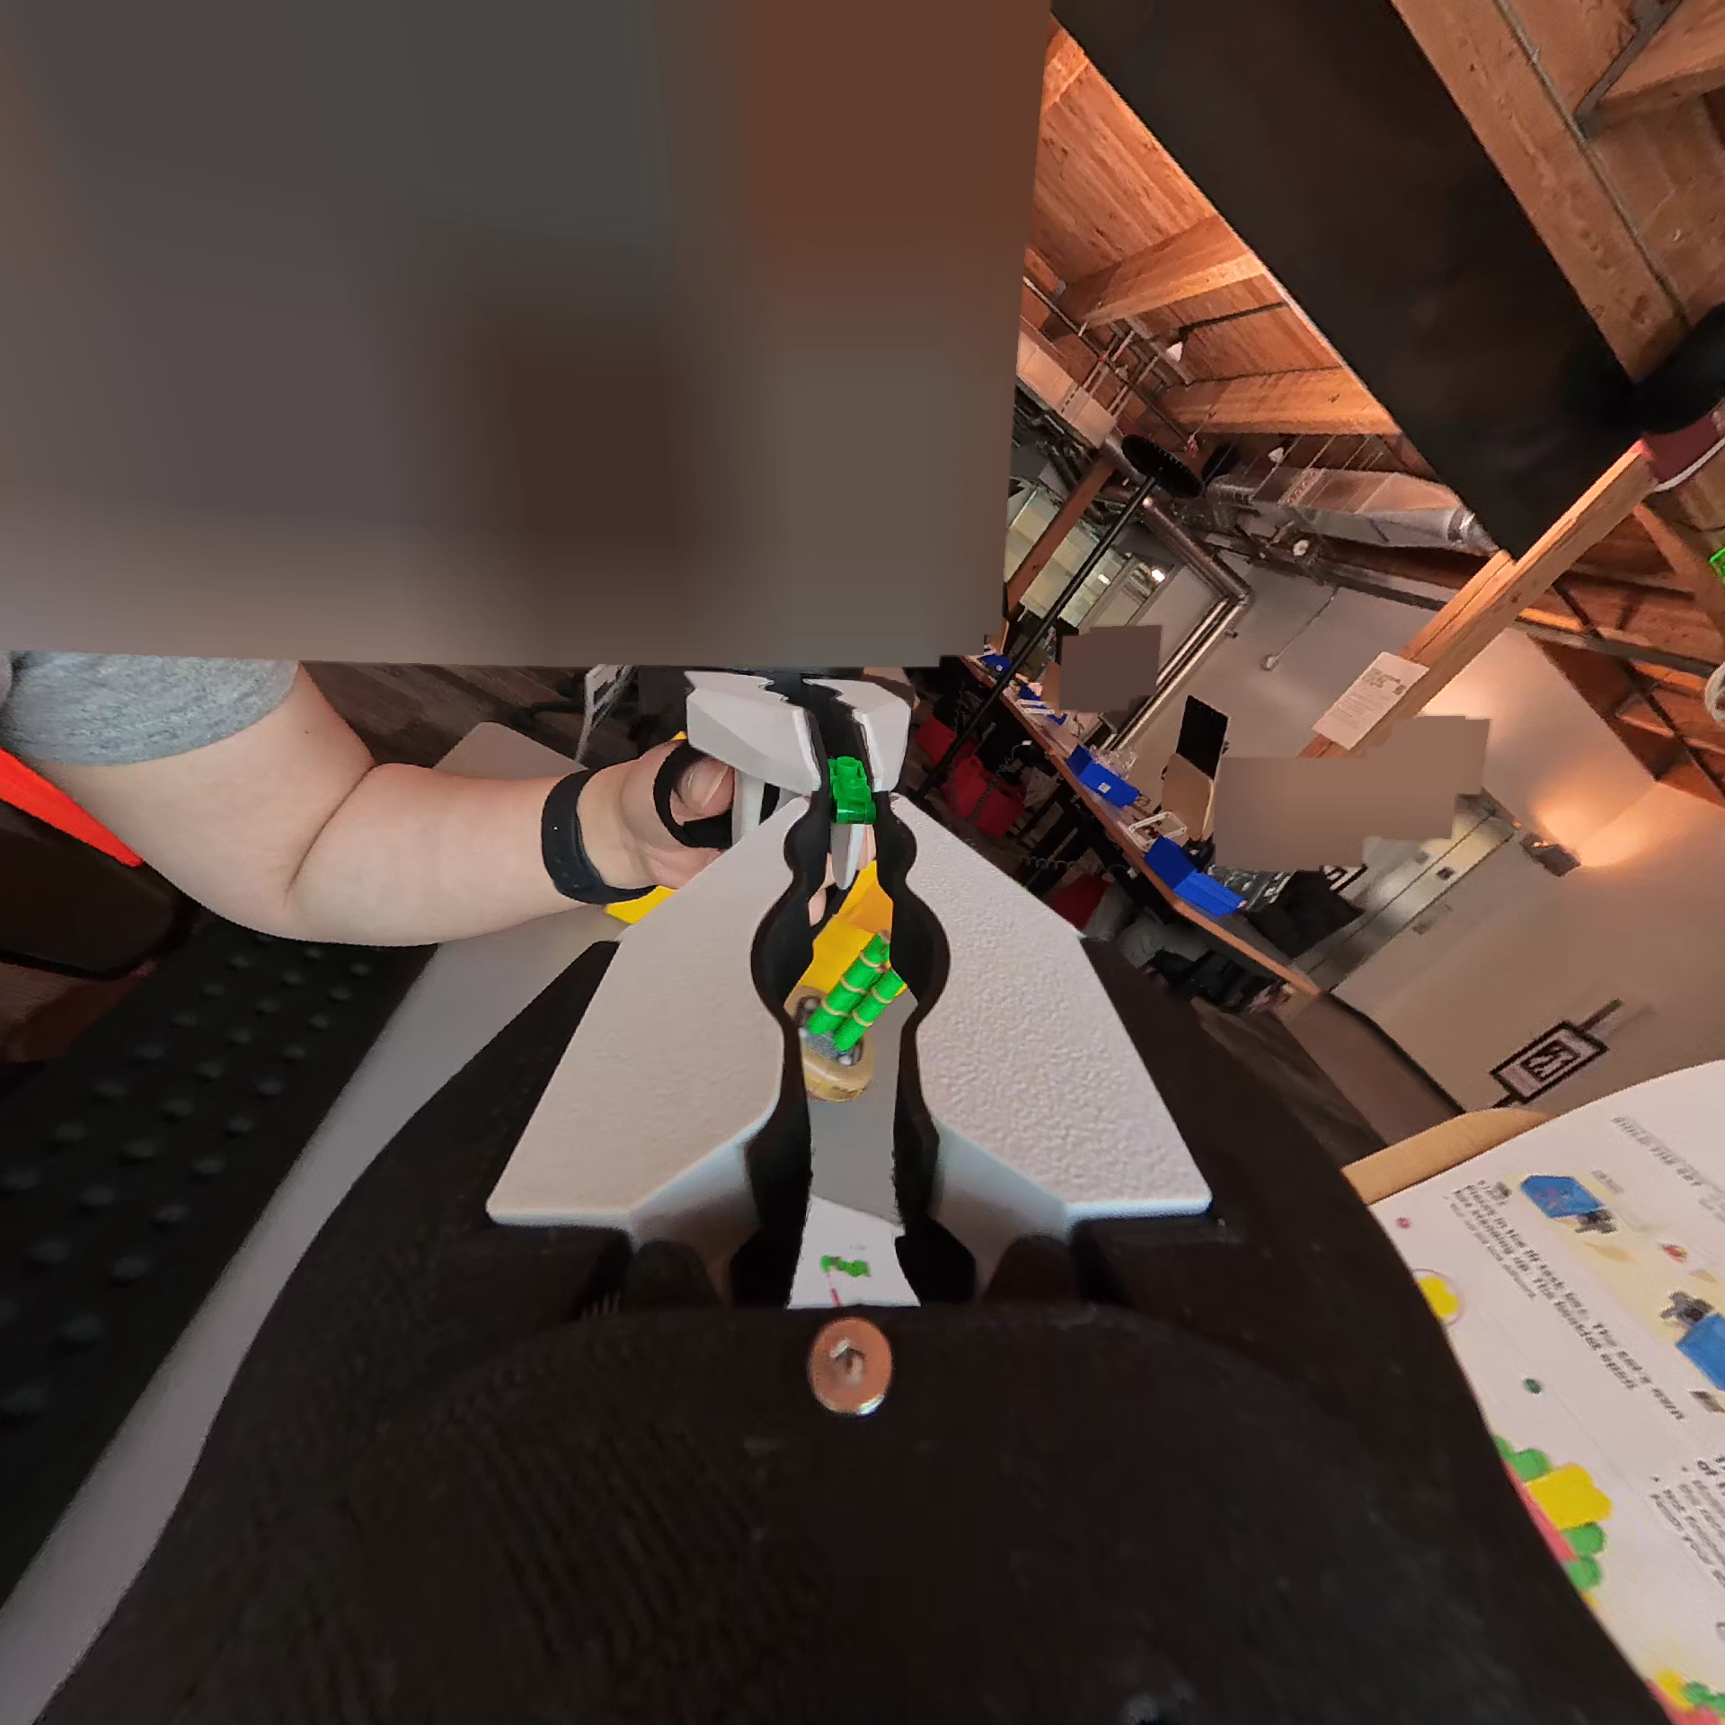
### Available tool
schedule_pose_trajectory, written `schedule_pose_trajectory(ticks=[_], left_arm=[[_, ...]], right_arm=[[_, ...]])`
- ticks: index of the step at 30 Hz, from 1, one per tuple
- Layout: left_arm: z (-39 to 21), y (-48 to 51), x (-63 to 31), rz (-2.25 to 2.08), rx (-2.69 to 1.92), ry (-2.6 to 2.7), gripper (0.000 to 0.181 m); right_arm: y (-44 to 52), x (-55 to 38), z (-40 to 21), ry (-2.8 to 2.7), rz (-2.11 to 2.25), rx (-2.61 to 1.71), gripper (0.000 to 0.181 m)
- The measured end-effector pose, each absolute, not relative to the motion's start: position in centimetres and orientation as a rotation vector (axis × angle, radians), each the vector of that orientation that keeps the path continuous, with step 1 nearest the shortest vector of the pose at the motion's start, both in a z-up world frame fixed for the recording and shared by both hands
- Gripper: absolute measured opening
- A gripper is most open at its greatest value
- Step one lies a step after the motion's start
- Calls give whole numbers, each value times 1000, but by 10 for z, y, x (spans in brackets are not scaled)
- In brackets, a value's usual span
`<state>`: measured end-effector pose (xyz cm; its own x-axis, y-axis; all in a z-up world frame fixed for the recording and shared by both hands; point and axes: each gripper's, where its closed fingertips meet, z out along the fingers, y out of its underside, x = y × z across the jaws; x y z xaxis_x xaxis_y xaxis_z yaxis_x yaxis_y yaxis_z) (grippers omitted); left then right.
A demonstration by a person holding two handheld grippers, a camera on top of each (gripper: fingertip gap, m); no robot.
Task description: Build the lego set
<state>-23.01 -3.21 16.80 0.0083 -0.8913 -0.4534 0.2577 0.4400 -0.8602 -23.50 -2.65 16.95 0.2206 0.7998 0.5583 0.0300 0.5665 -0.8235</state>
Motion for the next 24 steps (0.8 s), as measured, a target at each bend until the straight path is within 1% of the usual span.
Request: schedule_pose_trajectory(ticks=[4, 5, 8, 10, 13, 16, 19, 21, 23, 24], left_arm=[[167, -25, -223, -1172, -790, 1192, 6], [166, -23, -221, -1214, -827, 1176, 6], [166, -19, -219, -1343, -892, 1131, 6], [166, -17, -218, -1372, -897, 1124, 6], [163, -13, -217, -1355, -913, 1120, 6], [162, -11, -216, -1344, -922, 1121, 6], [160, -10, -216, -1327, -930, 1123, 6], [160, -9, -216, -1319, -932, 1123, 6], [160, -9, -216, -1319, -935, 1130, 6], [159, -9, -215, -1315, -937, 1130, 6]], right_arm=[[-22, -228, 167, -1244, 711, -892, 21], [-21, -226, 166, -1245, 706, -893, 21], [-18, -222, 167, -1236, 704, -908, 16], [-18, -221, 166, -1233, 767, -943, 17], [-13, -220, 163, -1222, 833, -1003, 15], [-7, -219, 161, -1205, 864, -1051, 8], [-6, -219, 159, -1204, 896, -1071, 8], [-8, -219, 158, -1206, 930, -1077, 12], [-5, -219, 158, -1195, 953, -1100, 6], [-5, -219, 157, -1193, 970, -1106, 6]])
